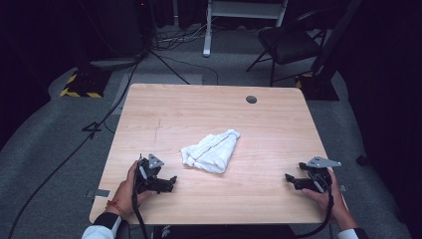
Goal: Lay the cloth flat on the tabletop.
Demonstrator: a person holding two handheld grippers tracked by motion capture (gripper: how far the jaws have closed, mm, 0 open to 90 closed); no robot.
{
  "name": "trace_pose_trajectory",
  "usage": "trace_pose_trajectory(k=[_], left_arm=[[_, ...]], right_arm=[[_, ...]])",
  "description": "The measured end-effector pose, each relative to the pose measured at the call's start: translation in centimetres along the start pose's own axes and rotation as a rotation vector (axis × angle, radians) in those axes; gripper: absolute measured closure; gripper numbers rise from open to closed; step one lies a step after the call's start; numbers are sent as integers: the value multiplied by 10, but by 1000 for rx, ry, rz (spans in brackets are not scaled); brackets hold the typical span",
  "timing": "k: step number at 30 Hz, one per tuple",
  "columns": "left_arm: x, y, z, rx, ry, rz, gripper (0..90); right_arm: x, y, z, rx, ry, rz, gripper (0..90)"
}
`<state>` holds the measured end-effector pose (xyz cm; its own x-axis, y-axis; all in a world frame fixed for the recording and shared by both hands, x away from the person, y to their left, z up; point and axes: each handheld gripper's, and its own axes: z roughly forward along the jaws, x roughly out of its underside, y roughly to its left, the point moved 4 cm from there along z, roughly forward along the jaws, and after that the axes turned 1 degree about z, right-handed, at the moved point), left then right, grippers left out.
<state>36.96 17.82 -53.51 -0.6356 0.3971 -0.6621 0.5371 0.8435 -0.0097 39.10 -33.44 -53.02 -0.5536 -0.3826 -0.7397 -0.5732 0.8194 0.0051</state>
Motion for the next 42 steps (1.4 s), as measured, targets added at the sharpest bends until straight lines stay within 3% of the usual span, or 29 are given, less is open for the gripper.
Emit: trace_pose_trajectory(k=[9,11,12,13,16,17,19,23,25,29,30,31,35,36,38,42], left_arm=[[-5,-8,4,11,-3,5,0],[-5,-6,4,35,0,49,3],[-5,-6,4,35,0,49,5],[-5,-6,4,63,0,78,5],[-7,-6,6,76,-7,109,3],[-9,-5,7,103,-2,142,3],[-10,-4,9,121,-2,144,2],[-15,-3,13,163,3,192,2],[-19,-5,16,168,0,201,1],[-27,-8,23,189,5,224,1],[-31,-10,27,193,3,226,2],[-31,-10,27,193,3,226,2],[-38,-15,33,197,4,232,3],[-40,-18,35,200,2,233,3],[-42,-19,36,202,4,237,3],[-47,-24,41,210,5,244,10]], right_arm=[[-4,1,0,10,26,-3,225],[-7,5,2,6,28,-21,241],[-11,8,4,1,21,-33,242],[-15,11,5,-8,17,-39,249],[-22,17,8,-31,9,-56,270],[-27,25,12,-38,13,-101,287],[-32,31,15,-63,10,-117,304],[-42,41,20,-93,-7,-142,336],[-55,52,24,-126,-25,-166,367],[-69,66,30,-148,-45,-200,395],[-79,78,34,-157,-60,-233,411],[-79,78,34,-157,-60,-233,411],[-100,105,44,-199,-86,-288,420],[-110,119,50,-226,-95,-313,420],[-114,127,52,-234,-100,-328,419],[-128,159,69,-284,-103,-379,406]])
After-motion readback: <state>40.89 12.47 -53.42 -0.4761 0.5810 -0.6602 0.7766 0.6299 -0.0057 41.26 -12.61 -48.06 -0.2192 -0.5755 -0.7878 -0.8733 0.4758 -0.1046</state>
